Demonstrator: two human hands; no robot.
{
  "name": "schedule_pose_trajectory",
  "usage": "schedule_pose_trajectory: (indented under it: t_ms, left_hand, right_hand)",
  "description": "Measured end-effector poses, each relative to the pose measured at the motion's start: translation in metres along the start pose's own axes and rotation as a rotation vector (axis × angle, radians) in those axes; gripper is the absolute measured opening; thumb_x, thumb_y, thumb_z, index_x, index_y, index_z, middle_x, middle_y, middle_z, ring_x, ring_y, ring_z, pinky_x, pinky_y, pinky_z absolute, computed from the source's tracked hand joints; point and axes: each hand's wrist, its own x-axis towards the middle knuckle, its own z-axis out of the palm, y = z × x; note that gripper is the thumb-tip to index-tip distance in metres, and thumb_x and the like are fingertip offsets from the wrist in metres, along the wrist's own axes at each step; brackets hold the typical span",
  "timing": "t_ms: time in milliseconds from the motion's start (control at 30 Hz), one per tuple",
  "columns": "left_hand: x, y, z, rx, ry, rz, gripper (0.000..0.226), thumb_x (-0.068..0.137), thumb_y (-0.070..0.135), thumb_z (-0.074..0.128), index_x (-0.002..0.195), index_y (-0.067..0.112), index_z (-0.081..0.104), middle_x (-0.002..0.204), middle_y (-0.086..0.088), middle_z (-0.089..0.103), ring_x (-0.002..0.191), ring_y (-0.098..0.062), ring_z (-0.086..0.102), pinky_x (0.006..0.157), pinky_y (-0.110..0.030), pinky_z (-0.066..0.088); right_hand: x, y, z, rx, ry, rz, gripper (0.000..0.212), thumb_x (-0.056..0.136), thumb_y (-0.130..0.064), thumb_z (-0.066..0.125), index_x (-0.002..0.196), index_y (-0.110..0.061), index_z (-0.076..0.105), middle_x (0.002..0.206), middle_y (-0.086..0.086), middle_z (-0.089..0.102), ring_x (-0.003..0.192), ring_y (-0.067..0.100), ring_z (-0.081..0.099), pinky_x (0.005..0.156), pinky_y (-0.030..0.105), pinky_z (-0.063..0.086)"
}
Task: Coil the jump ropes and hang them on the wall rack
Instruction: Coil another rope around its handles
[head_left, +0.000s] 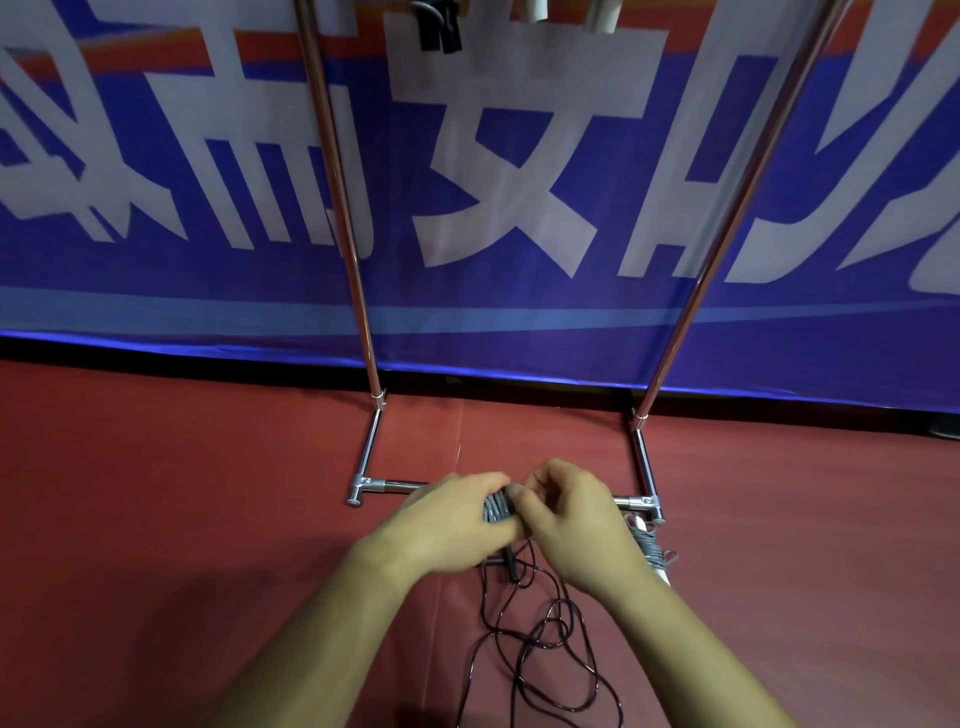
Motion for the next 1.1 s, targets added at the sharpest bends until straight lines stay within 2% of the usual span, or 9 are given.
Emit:
schedule_pose_trajectory:
  t_ms: [200,367,533,633,833,900,967,1033,1100]
  left_hand:
    - [0.004,0.001,0.006,0.096,-0.033,-0.045,0.03,0.079,0.057,0.052,0.096,0.033,0.054,0.09,0.004,0.069,0.085,-0.026,0.065,0.066,-0.034,0.046]
    - [0.0,0.004,0.016,0.192,-0.087,0.01,0.028,0.082,0.048,0.055,0.104,0.031,0.057,0.104,0.003,0.071,0.095,-0.028,0.066,0.071,-0.033,0.047]
    - [0.006,0.01,0.024,0.078,-0.097,-0.038,0.04,0.071,0.066,0.051,0.101,0.04,0.058,0.09,0.005,0.072,0.081,-0.024,0.07,0.067,-0.033,0.054]
    - [0.008,0.02,0.027,0.191,-0.033,0.026,0.05,0.069,0.068,0.047,0.104,0.035,0.057,0.094,0.002,0.071,0.087,-0.026,0.068,0.064,-0.032,0.045]
    - [0.0,0.022,0.022,0.317,0.098,0.129,0.053,0.067,0.075,0.053,0.097,0.032,0.061,0.083,0.003,0.069,0.08,-0.023,0.064,0.067,-0.031,0.047]
    - [-0.003,0.022,0.015,0.321,0.115,0.152,0.052,0.069,0.073,0.055,0.095,0.028,0.061,0.081,0.002,0.068,0.079,-0.021,0.064,0.069,-0.031,0.048]
    - [-0.005,0.023,0.006,0.326,0.141,0.163,0.05,0.072,0.07,0.06,0.098,0.027,0.057,0.083,0.003,0.068,0.081,-0.021,0.065,0.07,-0.031,0.043]
    - [-0.01,0.024,-0.002,0.309,0.151,0.15,0.058,0.072,0.069,0.065,0.108,0.027,0.047,0.078,0.004,0.063,0.083,-0.023,0.064,0.073,-0.032,0.039]
    - [-0.014,0.024,-0.007,0.297,0.155,0.163,0.067,0.07,0.067,0.069,0.113,0.026,0.037,0.064,0.008,0.05,0.074,-0.023,0.059,0.082,-0.035,0.041]
  right_hand:
    - [-0.003,0.002,0.004,-0.253,0.037,-0.15,0.021,0.094,-0.029,0.056,0.08,-0.014,0.054,0.077,0.003,0.06,0.074,0.028,0.054,0.068,0.042,0.045]
    - [0.0,0.001,0.011,-0.136,-0.17,0.007,0.025,0.096,-0.027,0.054,0.076,-0.012,0.056,0.071,0.0,0.06,0.069,0.022,0.053,0.066,0.037,0.041]
    - [0.006,-0.006,0.008,0.37,-0.027,0.168,0.024,0.086,-0.03,0.059,0.067,-0.017,0.052,0.053,-0.01,0.046,0.052,0.009,0.04,0.055,0.027,0.035]
    - [0.012,-0.002,0.006,0.5,0.016,0.209,0.026,0.081,-0.039,0.057,0.064,-0.02,0.05,0.049,-0.009,0.042,0.048,0.011,0.036,0.051,0.028,0.031]
    - [0.021,0.023,-0.012,-0.161,-0.045,0.024,0.036,0.095,-0.031,0.063,0.065,-0.012,0.054,0.054,-0.003,0.05,0.052,0.011,0.041,0.055,0.028,0.036]
    - [0.019,0.021,-0.014,-0.084,-0.126,0.046,0.032,0.098,-0.031,0.059,0.07,-0.017,0.057,0.068,-0.005,0.057,0.059,0.005,0.047,0.063,0.019,0.04]
    - [0.015,0.017,-0.013,0.211,-0.227,0.189,0.028,0.101,-0.028,0.056,0.073,-0.023,0.058,0.074,-0.005,0.061,0.066,0.008,0.052,0.074,0.027,0.046]
    - [0.01,0.01,-0.014,0.447,-0.337,0.354,0.022,0.102,-0.03,0.054,0.085,-0.02,0.064,0.077,0.003,0.066,0.069,0.018,0.058,0.068,0.039,0.049]
    - [0.005,0.005,-0.021,0.461,-0.499,0.404,0.033,0.104,-0.037,0.047,0.106,-0.009,0.065,0.082,0.016,0.068,0.07,0.028,0.063,0.057,0.037,0.052]
